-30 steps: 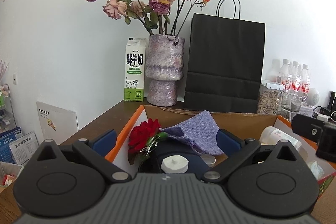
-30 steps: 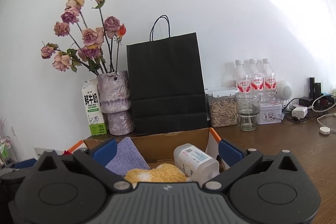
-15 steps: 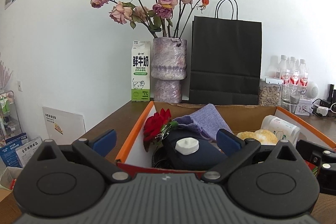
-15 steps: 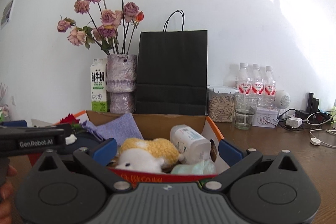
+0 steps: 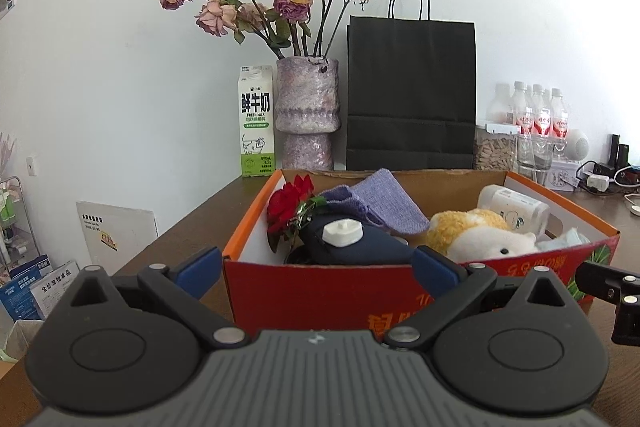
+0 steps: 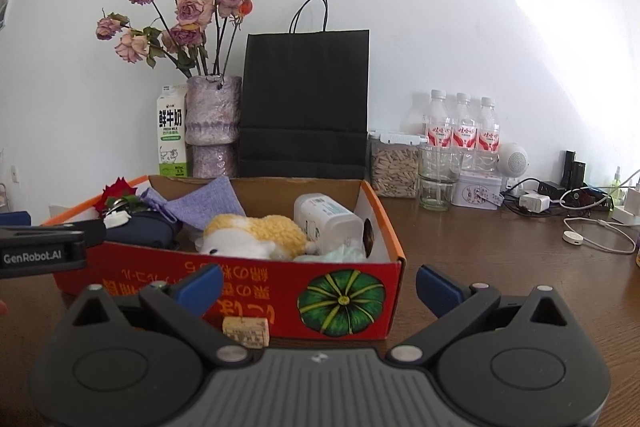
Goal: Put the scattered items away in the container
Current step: 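Withdraw both tools from the box back toward the table items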
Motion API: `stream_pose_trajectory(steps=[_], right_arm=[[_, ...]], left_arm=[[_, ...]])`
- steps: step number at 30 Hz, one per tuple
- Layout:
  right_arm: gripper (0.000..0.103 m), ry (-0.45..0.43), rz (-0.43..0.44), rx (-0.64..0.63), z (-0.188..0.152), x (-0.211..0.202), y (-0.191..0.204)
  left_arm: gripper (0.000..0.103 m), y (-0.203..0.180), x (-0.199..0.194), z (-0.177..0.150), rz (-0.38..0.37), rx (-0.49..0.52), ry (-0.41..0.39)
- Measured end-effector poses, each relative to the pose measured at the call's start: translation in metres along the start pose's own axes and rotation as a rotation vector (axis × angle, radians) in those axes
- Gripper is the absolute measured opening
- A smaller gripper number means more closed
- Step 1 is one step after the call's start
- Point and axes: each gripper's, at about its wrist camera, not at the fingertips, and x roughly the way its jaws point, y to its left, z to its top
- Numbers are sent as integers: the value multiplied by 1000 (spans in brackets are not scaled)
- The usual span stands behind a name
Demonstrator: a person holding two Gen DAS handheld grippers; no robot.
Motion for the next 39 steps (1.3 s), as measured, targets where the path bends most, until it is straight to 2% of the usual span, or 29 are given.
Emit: stream_pose_trajectory(steps=[7,11,18,22,28,35,39], right_arm=[[103,56,20,36,-2,3,-10],[103,95,17,40,-3,7,-14],[103,160,-25,68,-6,15,-31],[103,192,-46,89,-8,19,-40],[103,200,-72,82,-9,19,-46],[103,205,-91,88,-10,19,-56],[103,213,-87,88,-11,20,-59]], left_arm=[[103,-3,0,-3,-19,-3,55],[103,-6,8,-5,-39,-2,127],[103,-18,16,-8,-56,17,200],[103,-30,21,-10,-100,22,233],[103,-56,28,-13,-166,43,296],[103,-74,37,-17,-178,44,360],[103,-83,38,-18,-185,69,370]])
